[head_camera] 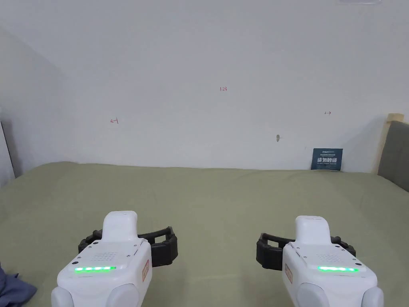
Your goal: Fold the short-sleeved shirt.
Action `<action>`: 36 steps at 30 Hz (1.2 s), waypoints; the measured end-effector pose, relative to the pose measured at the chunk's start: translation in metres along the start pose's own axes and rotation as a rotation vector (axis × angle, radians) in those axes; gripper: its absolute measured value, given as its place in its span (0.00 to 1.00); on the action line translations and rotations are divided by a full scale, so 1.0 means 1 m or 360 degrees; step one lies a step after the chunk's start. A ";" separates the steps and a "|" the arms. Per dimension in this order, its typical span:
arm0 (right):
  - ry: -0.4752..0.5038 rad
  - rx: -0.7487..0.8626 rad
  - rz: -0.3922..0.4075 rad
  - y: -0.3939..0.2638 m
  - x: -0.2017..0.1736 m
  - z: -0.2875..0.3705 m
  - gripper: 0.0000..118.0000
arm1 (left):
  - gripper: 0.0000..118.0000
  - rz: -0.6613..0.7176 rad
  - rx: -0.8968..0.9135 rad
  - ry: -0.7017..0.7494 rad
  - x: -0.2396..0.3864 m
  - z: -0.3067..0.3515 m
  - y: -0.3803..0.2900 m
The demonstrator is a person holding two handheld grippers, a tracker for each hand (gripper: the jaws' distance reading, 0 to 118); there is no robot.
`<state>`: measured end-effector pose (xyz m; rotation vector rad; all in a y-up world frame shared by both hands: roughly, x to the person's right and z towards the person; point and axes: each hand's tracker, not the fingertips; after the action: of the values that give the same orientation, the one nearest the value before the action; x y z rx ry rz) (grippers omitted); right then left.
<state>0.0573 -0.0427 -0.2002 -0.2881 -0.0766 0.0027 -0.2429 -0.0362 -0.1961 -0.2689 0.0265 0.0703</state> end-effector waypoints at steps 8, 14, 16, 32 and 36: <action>-0.0009 0.0022 -0.0034 0.004 0.006 0.000 1.00 | 1.00 -0.0001 0.0010 0.0008 -0.002 -0.001 0.006; 0.0082 0.0055 -0.0127 0.004 0.013 0.001 1.00 | 1.00 -0.0026 0.0011 -0.0016 0.001 0.000 0.010; 0.0088 0.0052 -0.0221 0.005 0.017 -0.001 1.00 | 1.00 -0.0034 0.0015 -0.0022 0.002 0.000 0.010; -0.0023 -0.0283 -0.0205 0.020 0.025 -0.014 1.00 | 1.00 -0.0038 -0.0025 -0.0040 0.003 -0.006 0.008; 0.0054 -0.0307 -0.0242 0.020 0.023 -0.014 1.00 | 1.00 -0.0058 -0.0034 -0.0035 0.003 -0.007 0.008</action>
<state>0.0815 -0.0268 -0.2173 -0.4747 -0.0652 -0.1612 -0.2406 -0.0301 -0.2052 -0.2896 -0.0012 0.0376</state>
